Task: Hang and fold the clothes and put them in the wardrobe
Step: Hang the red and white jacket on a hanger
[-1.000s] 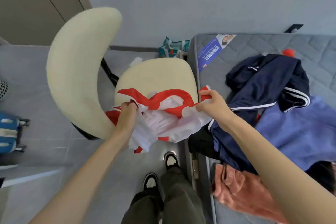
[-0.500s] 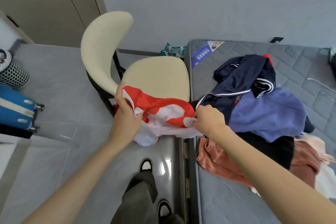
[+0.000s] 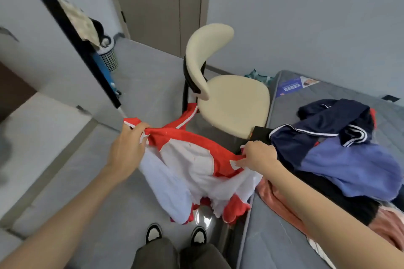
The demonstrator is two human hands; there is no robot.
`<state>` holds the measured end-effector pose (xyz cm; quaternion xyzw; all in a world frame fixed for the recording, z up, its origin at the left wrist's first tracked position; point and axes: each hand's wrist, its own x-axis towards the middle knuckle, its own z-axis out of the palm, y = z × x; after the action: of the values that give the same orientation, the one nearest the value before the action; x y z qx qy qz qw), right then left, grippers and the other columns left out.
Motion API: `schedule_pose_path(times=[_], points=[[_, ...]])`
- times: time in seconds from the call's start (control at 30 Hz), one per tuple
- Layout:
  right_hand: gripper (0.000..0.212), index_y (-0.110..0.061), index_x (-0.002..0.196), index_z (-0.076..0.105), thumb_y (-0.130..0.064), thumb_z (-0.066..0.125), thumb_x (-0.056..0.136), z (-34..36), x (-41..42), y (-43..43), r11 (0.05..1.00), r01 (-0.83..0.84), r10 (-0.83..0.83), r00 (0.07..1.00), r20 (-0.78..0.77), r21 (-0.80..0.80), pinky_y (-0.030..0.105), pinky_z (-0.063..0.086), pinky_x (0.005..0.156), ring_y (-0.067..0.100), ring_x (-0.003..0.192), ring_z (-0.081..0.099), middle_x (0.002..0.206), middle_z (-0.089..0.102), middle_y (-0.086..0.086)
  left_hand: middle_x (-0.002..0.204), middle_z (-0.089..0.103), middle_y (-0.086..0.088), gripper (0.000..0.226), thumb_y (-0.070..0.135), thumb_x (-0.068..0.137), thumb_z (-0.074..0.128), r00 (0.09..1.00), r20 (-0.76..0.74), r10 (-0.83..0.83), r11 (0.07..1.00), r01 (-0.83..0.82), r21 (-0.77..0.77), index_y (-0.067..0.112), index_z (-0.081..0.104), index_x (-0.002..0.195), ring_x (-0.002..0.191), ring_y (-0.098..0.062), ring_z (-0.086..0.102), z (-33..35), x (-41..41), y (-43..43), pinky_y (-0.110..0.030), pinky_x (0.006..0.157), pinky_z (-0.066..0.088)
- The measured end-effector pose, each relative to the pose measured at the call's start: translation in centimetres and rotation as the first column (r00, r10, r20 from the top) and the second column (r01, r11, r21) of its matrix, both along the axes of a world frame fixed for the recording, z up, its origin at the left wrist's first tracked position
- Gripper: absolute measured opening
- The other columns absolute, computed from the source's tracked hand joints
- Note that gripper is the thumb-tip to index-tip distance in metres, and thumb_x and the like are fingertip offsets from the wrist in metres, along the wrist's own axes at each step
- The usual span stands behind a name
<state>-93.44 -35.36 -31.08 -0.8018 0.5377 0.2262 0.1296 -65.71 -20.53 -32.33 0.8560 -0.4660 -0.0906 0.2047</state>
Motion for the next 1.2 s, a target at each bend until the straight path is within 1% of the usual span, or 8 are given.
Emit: schedule_pose_path(times=[0.23, 0.47, 0.57, 0.67, 0.73, 0.83, 1.03, 1.2], points=[[0.035, -0.005, 0.111, 0.055, -0.036, 0.050, 0.096, 3.5, 10.4, 4.5, 0.987, -0.092, 0.127, 0.952, 0.279, -0.133, 0.042, 0.044, 0.082, 0.036, 0.110, 0.046, 0.116, 0.041, 0.013, 0.120, 0.041, -0.025, 0.020, 0.013, 0.094, 0.051, 0.929, 0.009, 0.371, 0.928, -0.371, 0.039, 0.006, 0.060, 0.111, 0.103, -0.046, 0.049, 3.1, 9.0, 10.7, -0.046, 0.080, 0.042], [0.031, 0.001, 0.106, 0.061, -0.022, 0.043, 0.098, 8.6, 24.3, 10.3, 0.892, -0.178, 0.398, 0.744, 0.537, -0.415, 0.048, 0.038, 0.094, 0.038, 0.120, 0.034, 0.143, 0.037, 0.012, 0.151, 0.019, -0.026, 0.019, 0.008, 0.092, 0.054, 0.817, 0.211, 0.536, 0.843, -0.532, -0.080, -0.009, 0.063, 0.095, 0.139, -0.041, 0.016, 7.2, 18.0, 21.9, -0.050, 0.111, 0.024], [0.025, 0.004, 0.090, 0.061, -0.013, 0.043, 0.095, 11.5, 30.3, 12.8, 0.923, -0.178, 0.377, 0.591, 0.713, -0.341, 0.043, 0.044, 0.083, 0.037, 0.104, 0.051, 0.111, 0.059, 0.017, 0.146, 0.036, -0.018, 0.024, 0.007, 0.092, 0.051, 0.816, 0.285, 0.503, 0.859, -0.508, -0.060, -0.008, 0.062, 0.108, 0.136, -0.034, 0.027, 9.5, 21.8, 25.4, -0.048, 0.114, 0.016], [0.028, -0.009, 0.067, 0.045, -0.010, 0.039, 0.095, 14.1, 35.4, 15.0, 0.978, -0.103, 0.208, 0.503, 0.839, -0.181, 0.036, 0.032, 0.055, 0.031, 0.072, 0.049, 0.071, 0.052, 0.008, 0.134, 0.049, -0.011, 0.033, 0.012, 0.095, 0.044, 0.851, 0.284, 0.443, 0.875, -0.479, 0.072, 0.002, 0.054, 0.125, 0.127, -0.027, 0.042, 12.2, 25.0, 27.9, -0.048, 0.115, 0.008], [0.029, -0.014, 0.065, 0.036, -0.010, 0.037, 0.094, 15.3, 38.1, 16.3, 0.986, -0.060, 0.167, 0.473, 0.865, -0.158, 0.034, 0.025, 0.056, 0.027, 0.070, 0.043, 0.067, 0.046, 0.002, 0.125, 0.052, -0.015, 0.029, 0.010, 0.094, 0.040, 0.875, 0.200, 0.440, 0.871, -0.470, 0.143, 0.000, 0.056, 0.115, 0.117, -0.031, 0.049, 13.9, 26.6, 29.2, -0.044, 0.111, 0.020], [0.018, -0.004, 0.080, 0.045, -0.010, 0.037, 0.094, 16.8, 42.0, 17.4, 0.987, -0.095, 0.161, 0.447, 0.880, -0.132, 0.032, 0.029, 0.063, 0.028, 0.076, 0.045, 0.077, 0.053, 0.008, 0.107, 0.052, -0.020, 0.022, 0.010, 0.095, 0.036, 0.841, -0.016, 0.540, 0.842, -0.540, 0.010, 0.000, 0.053, 0.086, 0.105, -0.034, 0.049, 16.0, 28.6, 30.8, -0.038, 0.092, 0.035], [0.015, -0.016, 0.072, 0.040, -0.019, 0.044, 0.086, 20.8, 50.0, 18.6, 0.973, -0.156, 0.222, 0.394, 0.892, -0.173, 0.032, 0.032, 0.054, 0.016, 0.061, 0.045, 0.068, 0.049, -0.002, 0.078, 0.055, -0.011, 0.039, 0.023, 0.095, 0.037, 0.738, -0.387, 0.553, 0.741, -0.648, -0.177, 0.013, 0.045, 0.059, 0.078, -0.028, 0.049, 20.3, 32.4, 31.6, -0.037, 0.075, 0.036], [0.011, -0.016, 0.091, 0.054, -0.022, 0.052, 0.082, 23.3, 57.0, 18.7, 0.939, -0.286, 0.286, 0.349, 0.892, -0.190, 0.034, 0.047, 0.077, 0.022, 0.084, 0.057, 0.084, 0.061, -0.001, 0.055, 0.041, 0.001, 0.036, 0.024, 0.090, 0.046, 0.618, -0.615, 0.490, 0.638, -0.735, -0.230, 0.017, 0.036, 0.056, 0.054, -0.013, 0.039, 22.2, 36.7, 29.9, -0.027, 0.052, 0.029]])
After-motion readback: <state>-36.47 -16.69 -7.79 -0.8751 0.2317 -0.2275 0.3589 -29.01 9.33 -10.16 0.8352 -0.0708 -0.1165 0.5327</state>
